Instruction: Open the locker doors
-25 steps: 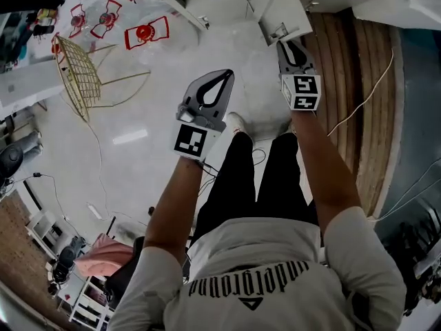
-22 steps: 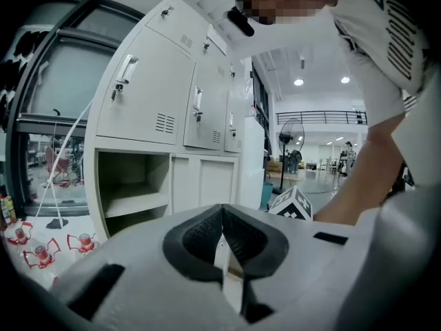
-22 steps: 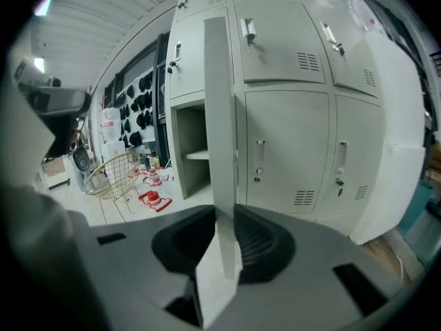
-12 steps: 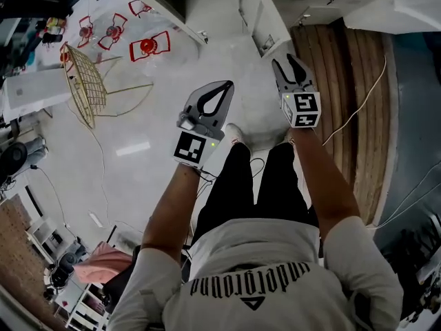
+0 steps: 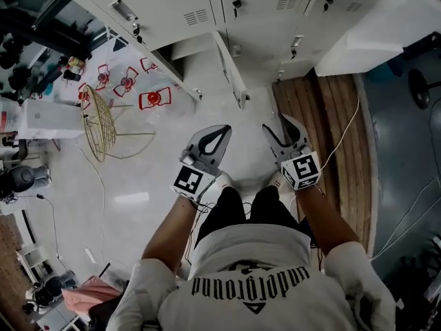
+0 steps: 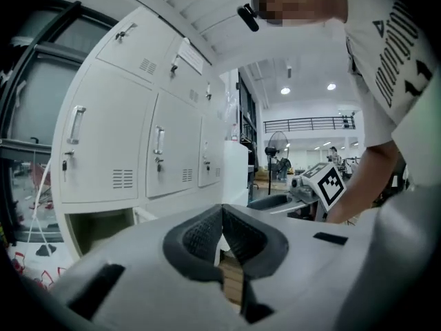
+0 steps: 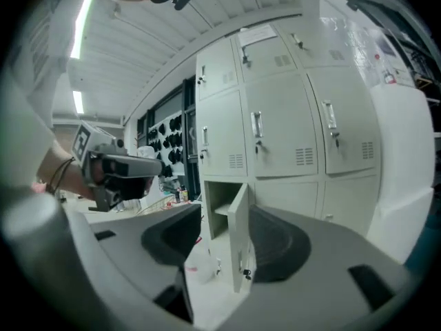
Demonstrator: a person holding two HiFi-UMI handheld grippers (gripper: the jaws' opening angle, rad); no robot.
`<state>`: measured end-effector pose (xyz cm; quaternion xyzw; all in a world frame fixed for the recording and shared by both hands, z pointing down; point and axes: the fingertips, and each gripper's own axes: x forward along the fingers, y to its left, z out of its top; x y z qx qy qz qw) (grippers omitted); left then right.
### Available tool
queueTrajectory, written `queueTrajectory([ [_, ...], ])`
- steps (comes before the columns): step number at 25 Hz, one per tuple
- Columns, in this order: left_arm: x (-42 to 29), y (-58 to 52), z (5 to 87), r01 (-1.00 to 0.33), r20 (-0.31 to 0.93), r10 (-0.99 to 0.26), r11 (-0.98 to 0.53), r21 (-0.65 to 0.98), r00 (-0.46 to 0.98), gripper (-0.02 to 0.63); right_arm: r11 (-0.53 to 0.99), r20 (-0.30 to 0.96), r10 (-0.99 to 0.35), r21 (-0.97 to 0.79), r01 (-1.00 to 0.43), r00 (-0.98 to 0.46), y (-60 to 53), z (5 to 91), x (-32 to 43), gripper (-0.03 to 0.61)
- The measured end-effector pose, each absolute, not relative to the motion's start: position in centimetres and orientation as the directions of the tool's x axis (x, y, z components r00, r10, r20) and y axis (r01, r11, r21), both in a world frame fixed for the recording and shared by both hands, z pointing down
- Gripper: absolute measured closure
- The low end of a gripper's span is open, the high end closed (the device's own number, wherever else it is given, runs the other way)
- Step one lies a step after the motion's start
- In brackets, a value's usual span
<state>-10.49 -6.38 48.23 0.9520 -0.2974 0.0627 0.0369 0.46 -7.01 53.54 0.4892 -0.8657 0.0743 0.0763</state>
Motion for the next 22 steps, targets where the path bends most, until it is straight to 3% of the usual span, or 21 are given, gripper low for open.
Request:
queueTrajectory([
  [7, -2.8, -2.4, 39.1, -0.553, 0.057, -0.55, -0.831, 0.063, 0.833, 0.606, 0.55, 0.161, -0.815, -0.086, -0.831, -0.556, -0.9, 44.4, 7.2, 0.348],
  [10, 0.4, -1.9, 36.4, -0.542, 0.008, -0.542, -0.84, 0.005, 0.84, 0.606, 0.543, 0.105, -0.829, -0.081, -0.836, -0.549, 0.6, 41.0, 10.6, 0.35],
  [22, 10.9, 0.7, 34.2, -0.488, -0.002, -0.488, -0.873, 0.018, 0.873, 0.606, 0.541, 0.033, -0.839, -0.062, -0.839, -0.543, 4.9, 36.0, 19.4, 0.348],
])
